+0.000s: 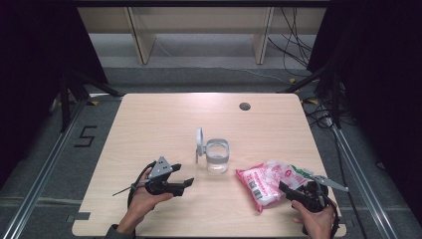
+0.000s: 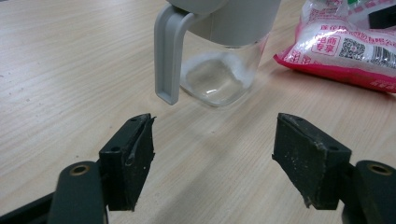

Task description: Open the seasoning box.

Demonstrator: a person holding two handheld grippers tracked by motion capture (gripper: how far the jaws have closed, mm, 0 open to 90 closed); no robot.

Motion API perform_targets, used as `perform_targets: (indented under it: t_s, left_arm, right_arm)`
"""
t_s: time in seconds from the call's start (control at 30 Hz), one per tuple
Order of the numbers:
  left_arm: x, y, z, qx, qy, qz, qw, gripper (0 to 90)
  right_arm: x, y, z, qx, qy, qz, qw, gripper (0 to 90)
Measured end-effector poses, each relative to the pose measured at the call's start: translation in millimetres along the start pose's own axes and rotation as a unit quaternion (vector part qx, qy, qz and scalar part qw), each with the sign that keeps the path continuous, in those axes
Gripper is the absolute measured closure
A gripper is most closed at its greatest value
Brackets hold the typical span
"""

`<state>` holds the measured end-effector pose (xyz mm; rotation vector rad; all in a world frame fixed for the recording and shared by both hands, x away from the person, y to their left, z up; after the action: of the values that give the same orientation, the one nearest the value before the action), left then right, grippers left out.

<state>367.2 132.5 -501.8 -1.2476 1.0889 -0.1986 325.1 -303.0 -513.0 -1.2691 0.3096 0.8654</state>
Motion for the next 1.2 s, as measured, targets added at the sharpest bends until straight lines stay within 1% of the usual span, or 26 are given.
perform_targets:
  t_s: [0.03, 0.07, 0.1, 0.13, 0.17, 0.2, 0.23, 0.27, 0.3, 0.33, 0.4, 0.43, 0.57, 0.6, 0.63, 0.7, 0.73, 0.8, 0.83, 0.9, 0.97, 1.0, 1.03, 1.07, 1.1, 1.2]
  left_arm:
    - [0.0, 0.0, 0.0, 0.0, 0.0, 0.0, 1.0, 28.6]
    - [0.0, 0.4, -0.4, -0.01, -0.003, 0.003, 0.9999, 28.6]
    - [0.3, 0.5, -1.2, -0.01, 0.003, -0.001, 0.9999, 28.6]
    - [0.5, 0.8, -0.5, 0.0, 0.002, 0.0, 1.0, 28.6]
    - [0.5, 0.8, -0.5, 0.0, 0.002, 0.0, 1.0, 28.7]
    - [0.7, 0.7, -0.9, -0.001, 0.003, 0.0, 1.0, 28.7]
    - [1.2, 0.2, -1.9, -0.003, 0.005, -0.002, 1.0, 28.8]
    - [1.2, 0.2, -1.9, -0.003, 0.005, -0.002, 1.0, 28.8]
    - [2.0, 0.7, -3.9, -0.016, 0.007, -0.005, 0.9998, 28.7]
    - [1.5, 1.0, -3.0, -0.008, 0.006, -0.001, 0.9999, 28.7]
    - [1.4, 0.8, -2.8, -0.01, 0.005, -0.002, 0.9999, 28.7]
    - [2.0, 0.6, -3.5, -0.014, 0.009, -0.006, 0.9998, 28.6]
    - [1.4, 1.0, -3.6, -0.005, 0.009, -0.003, 0.9999, 28.5]
    - [1.1, 0.1, -2.5, 0.002, 0.009, -0.006, 0.9999, 28.6]
    - [0.5, -0.5, -2.2, 0.003, 0.005, -0.005, 1.0, 28.6]
    - [0.2, 0.6, -2.6, -0.009, 0.01, -0.007, 0.9999, 28.6]
    - [0.2, 0.6, -2.6, -0.009, 0.01, -0.007, 0.9999, 28.5]
    - [-1.2, -0.3, -2.1, -0.011, 0.008, -0.011, 0.9999, 28.4]
    - [-0.9, -0.4, -2.4, -0.009, 0.014, -0.016, 0.9997, 28.4]
    - [-1.2, 0.0, -2.9, -0.008, 0.014, -0.012, 0.9998, 28.2]
    - [-1.4, -0.4, -2.6, -0.001, 0.013, -0.011, 0.9999, 28.2]
    - [-0.8, -1.3, -2.3, 0.005, 0.019, -0.016, 0.9997, 28.2]
    - [-0.8, -1.3, -2.3, 0.005, 0.019, -0.016, 0.9997, 28.2]
    - [-0.2, -0.5, -2.5, 0.007, 0.018, -0.014, 0.9997, 28.1]
    - [-0.2, -0.5, -2.5, 0.007, 0.018, -0.014, 0.9997, 28.1]
    - [0.6, -0.6, -2.5, 0.006, 0.019, -0.015, 0.9997, 28.1]
  right_arm:
    - [0.0, 0.0, 0.0, 0.0, 0.0, 0.0, 1.0, 48.0]
    - [1.2, -0.7, 5.6, 0.028, -0.005, 0.005, 0.9996, 51.4]
    - [3.6, -3.5, 2.7, 0.005, 0.003, 0.003, 1.0, 55.2]
    - [7.2, -7.0, 3.4, -0.001, 0.013, 0.007, 0.9999, 64.5]
    - [7.2, -7.0, 3.4, -0.001, 0.013, 0.007, 0.9999, 64.5]
    - [8.6, -8.9, -0.3, -0.025, 0.011, 0.006, 0.9996, 68.8]
    - [13.3, -12.7, 2.5, -0.022, 0.007, 0.0, 0.9997, 79.3]
    - [13.3, -12.7, 2.5, -0.022, 0.007, 0.0, 0.9997, 79.3]
    - [18.0, -17.6, 2.5, -0.049, -0.003, -0.003, 0.9988, 83.8]
    - [18.0, -17.6, 2.5, -0.049, -0.003, -0.003, 0.9988, 83.8]
    - [21.5, -22.0, 5.7, -0.058, 0.001, 0.001, 0.9983, 86.6]
    - [27.7, -27.2, 6.0, -0.076, 0.014, 0.002, 0.997, 88.5]
    - [35.2, -33.6, 8.0, -0.079, 0.0, -0.004, 0.9969, 88.3]
    - [36.6, -33.2, 10.8, -0.06, 0.004, -0.002, 0.9982, 86.8]
    - [35.9, -34.7, 7.7, -0.078, 0.008, 0.001, 0.9969, 85.5]
    - [33.0, -34.0, 7.5, -0.076, 0.007, 0.002, 0.9971, 78.3]
    - [32.0, -32.9, 10.0, -0.058, 0.011, 0.007, 0.9982, 77.2]
    - [30.1, -31.4, 9.5, -0.049, 0.001, 0.007, 0.9988, 77.0]
    - [30.6, -31.6, 5.3, -0.069, 0.003, 0.005, 0.9976, 75.9]
    - [31.7, -31.0, 3.6, -0.063, 0.005, 0.0, 0.998, 71.1]
    - [31.2, -31.0, 2.5, -0.064, 0.011, 0.006, 0.9979, 70.8]
    - [31.2, -29.4, 5.1, -0.031, 0.01, 0.008, 0.9994, 69.5]
    - [32.4, -29.3, 4.7, -0.03, 0.006, 0.006, 0.9995, 67.6]
    - [34.1, -30.5, 0.3, -0.052, -0.002, -0.004, 0.9987, 63.7]
    - [33.9, -29.7, 3.0, -0.029, 0.012, 0.01, 0.9995, 59.3]
    - [35.5, -29.5, 3.0, -0.026, -0.002, 0.01, 0.9996, 52.6]
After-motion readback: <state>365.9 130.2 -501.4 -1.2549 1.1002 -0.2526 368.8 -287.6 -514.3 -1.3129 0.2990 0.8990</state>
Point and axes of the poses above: each handheld gripper's, and its own axes: x roughly forward along the jaws, y roughly out of its underside, z roughly to its left, the point moved 2 cm from there along x, roughly forward along the jaws, and after that the axes turned 5 degrees about z, right-handed, at the moved point
